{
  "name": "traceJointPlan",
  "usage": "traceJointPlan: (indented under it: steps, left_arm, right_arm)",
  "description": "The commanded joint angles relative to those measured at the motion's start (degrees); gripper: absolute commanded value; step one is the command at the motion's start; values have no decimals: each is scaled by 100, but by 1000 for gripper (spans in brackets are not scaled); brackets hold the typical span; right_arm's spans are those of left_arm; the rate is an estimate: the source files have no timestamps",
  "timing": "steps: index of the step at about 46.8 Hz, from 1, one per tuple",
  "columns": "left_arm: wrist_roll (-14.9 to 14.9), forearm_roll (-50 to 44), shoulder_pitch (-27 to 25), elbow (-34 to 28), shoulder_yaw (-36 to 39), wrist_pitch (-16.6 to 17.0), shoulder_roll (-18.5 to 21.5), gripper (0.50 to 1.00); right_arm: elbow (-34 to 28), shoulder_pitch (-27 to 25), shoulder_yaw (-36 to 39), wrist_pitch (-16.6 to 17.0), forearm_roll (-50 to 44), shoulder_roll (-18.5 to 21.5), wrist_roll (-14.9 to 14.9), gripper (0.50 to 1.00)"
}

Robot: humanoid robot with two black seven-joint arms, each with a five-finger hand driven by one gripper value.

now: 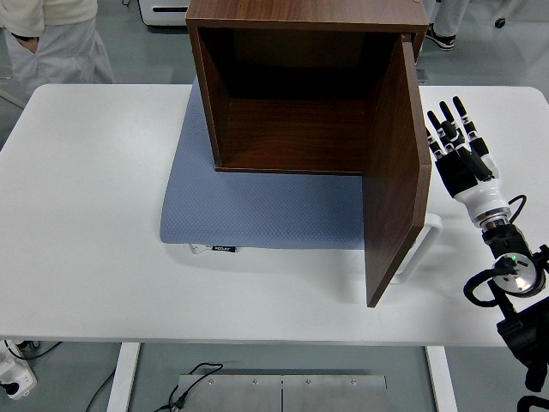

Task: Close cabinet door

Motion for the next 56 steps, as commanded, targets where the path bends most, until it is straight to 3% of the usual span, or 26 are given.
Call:
traceJointPlan:
  steps: [1, 56]
  left_arm:
    - [0, 8, -13, 4, 0, 0, 0, 1000]
    - [0, 0, 5, 4, -8, 0, 0, 1000]
  right_arm:
    - [-1, 0, 1, 0, 0, -5, 0, 1000]
    - [-1, 0, 19, 0, 0, -75, -8, 1000]
